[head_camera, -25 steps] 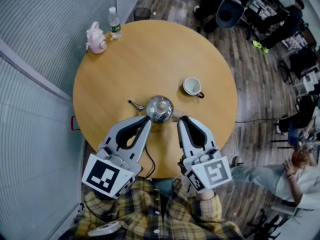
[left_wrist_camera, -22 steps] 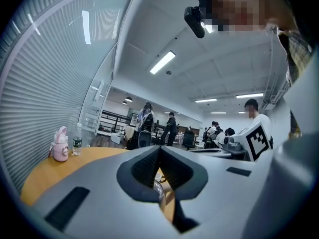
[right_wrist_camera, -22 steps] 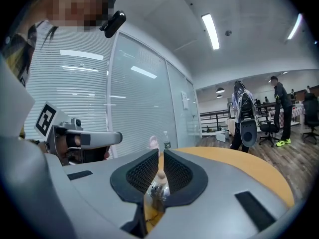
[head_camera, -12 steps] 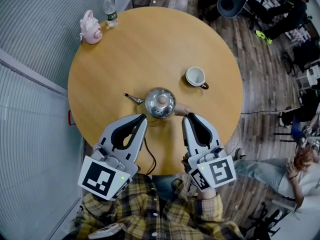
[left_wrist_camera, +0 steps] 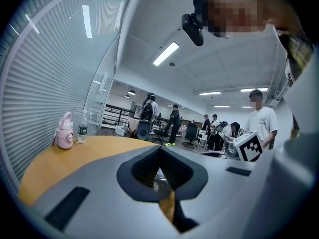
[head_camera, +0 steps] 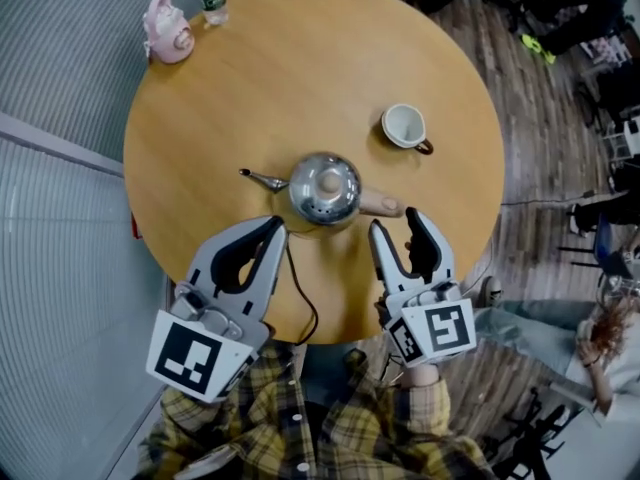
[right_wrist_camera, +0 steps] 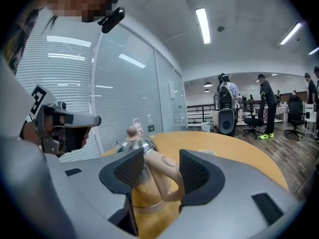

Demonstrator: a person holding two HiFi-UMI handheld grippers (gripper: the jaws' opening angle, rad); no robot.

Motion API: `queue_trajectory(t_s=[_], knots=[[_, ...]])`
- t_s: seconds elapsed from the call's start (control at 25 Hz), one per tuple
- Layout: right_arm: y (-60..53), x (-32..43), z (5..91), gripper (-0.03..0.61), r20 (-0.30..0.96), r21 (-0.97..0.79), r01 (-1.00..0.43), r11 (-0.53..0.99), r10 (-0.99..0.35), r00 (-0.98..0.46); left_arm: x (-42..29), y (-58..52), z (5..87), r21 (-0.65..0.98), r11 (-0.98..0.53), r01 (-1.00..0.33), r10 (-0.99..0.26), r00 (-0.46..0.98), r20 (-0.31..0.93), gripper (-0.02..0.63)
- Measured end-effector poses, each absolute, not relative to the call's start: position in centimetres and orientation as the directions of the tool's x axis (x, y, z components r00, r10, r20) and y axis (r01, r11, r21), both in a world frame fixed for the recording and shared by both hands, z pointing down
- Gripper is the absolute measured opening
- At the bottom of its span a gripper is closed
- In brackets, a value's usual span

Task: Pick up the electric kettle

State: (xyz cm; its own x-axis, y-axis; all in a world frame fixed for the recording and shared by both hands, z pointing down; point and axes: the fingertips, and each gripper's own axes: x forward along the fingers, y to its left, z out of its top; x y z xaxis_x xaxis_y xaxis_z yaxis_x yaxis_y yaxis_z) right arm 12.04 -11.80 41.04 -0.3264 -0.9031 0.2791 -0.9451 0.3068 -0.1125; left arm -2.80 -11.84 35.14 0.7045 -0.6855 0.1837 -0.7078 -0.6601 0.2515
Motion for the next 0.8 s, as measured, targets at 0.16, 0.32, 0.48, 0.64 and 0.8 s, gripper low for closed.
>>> queue_trajectory(t_s=[0.16,0.32,0.48,0.64,0.8], knots=[[-12.0,13.2,43.4,0.241,0.312,-0.081,-0.959,0.271,-0.907,-0.283,-2.9,-12.2,36.4,0.247,-0.656,-0.713,-0.685,0.7,0.201,0.003],[-12.3,14.0,44.8,0.245,0.314,-0.081,-0.964,0.253,-0.911,-0.266,-3.1,-12.4,37.6,0.255,-0.647,-0.718,-0.688,0.695,0.209,0.003],[-12.5,14.2,45.6,0.247,0.312,-0.102,-0.957,0.272,-0.905,-0.29,-3.2,-12.6,38.3,0.257,-0.642,-0.722,-0.69,0.691,0.215,0.003],[-12.8,14.4,46.7,0.253,0.321,-0.133,-0.951,0.28,-0.895,-0.309,-3.3,-12.8,39.2,0.258,-0.637,-0.727,-0.691,0.686,0.226,0.003],[-13.3,14.6,47.9,0.253,0.32,-0.14,-0.951,0.277,-0.896,-0.308,-3.3,-13.0,40.0,0.26,-0.631,-0.731,-0.694,0.681,0.233,0.003]])
